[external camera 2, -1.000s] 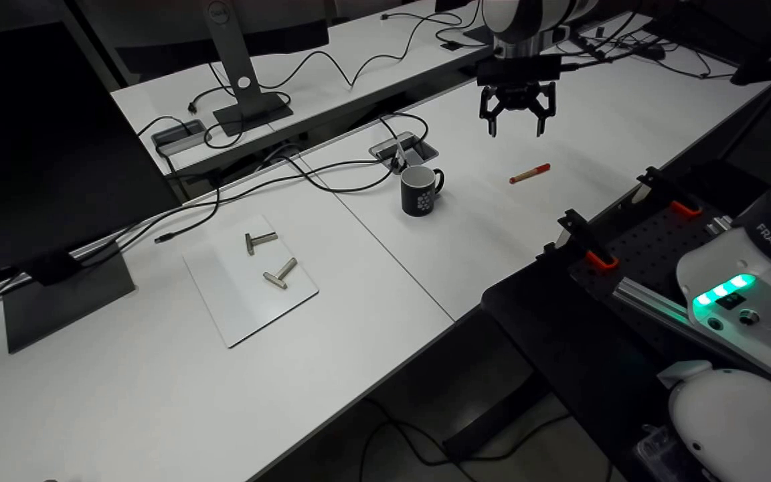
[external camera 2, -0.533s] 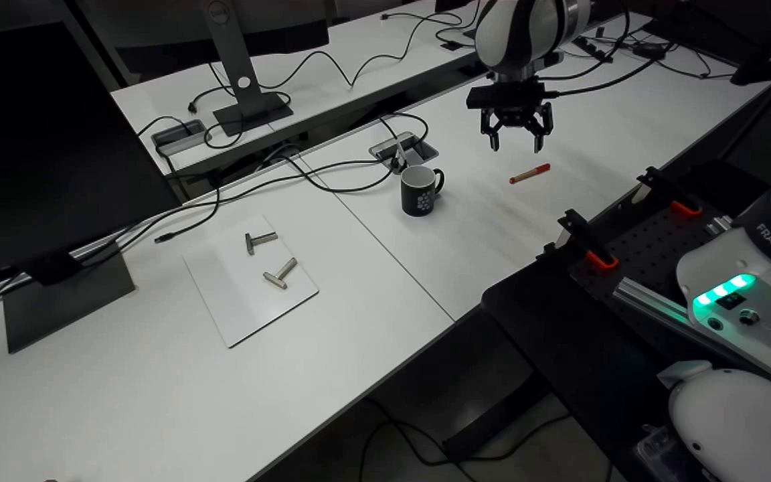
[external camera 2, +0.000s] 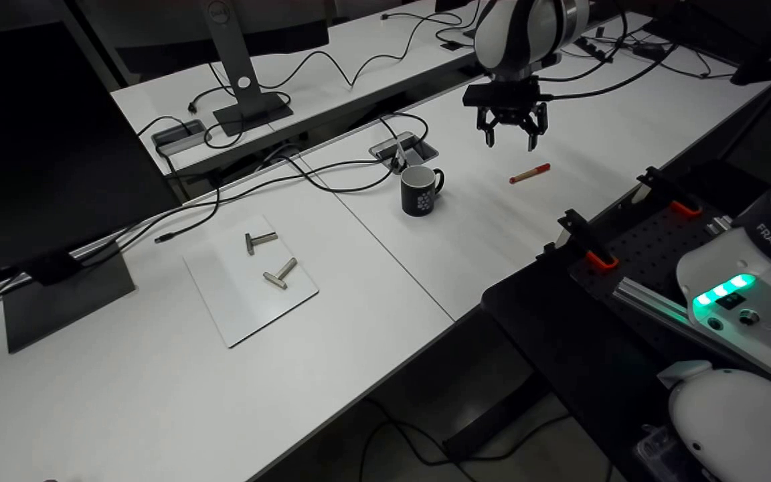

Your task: Put the sharpie in the mug

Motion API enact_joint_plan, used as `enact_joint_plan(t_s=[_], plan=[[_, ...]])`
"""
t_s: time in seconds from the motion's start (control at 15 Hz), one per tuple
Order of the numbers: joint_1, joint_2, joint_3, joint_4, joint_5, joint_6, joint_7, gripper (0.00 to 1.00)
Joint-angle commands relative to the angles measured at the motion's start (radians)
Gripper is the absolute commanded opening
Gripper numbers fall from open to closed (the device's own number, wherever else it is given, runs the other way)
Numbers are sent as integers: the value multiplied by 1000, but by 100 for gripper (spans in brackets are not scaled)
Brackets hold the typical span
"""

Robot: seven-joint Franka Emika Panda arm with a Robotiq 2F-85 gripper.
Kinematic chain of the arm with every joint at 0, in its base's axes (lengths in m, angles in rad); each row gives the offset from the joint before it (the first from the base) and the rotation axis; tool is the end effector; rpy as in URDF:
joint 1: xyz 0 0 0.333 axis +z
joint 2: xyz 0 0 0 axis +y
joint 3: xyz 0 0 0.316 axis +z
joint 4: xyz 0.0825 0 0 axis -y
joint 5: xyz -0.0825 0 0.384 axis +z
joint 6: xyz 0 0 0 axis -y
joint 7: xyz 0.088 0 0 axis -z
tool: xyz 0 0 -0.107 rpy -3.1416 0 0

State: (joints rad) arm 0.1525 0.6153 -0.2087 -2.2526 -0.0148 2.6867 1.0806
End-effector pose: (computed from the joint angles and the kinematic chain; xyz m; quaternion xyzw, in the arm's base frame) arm 0.5022 -0.0392 0.0818 0.8488 -0.5180 -0.0423 0.0971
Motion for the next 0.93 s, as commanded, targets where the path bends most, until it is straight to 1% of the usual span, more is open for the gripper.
enact_joint_plan(t_s=[0.0, 0.27, 0.53, 0.73, 0.87], plan=[[-13, 43, 3, 17, 71, 72, 37, 100], [-33, 112, -3, 57, 118, 55, 55, 100], [-94, 195, 29, 112, 206, 49, 65, 100], [-129, 255, 45, 155, 266, 65, 68, 100], [-131, 294, 42, 182, 285, 93, 73, 100]])
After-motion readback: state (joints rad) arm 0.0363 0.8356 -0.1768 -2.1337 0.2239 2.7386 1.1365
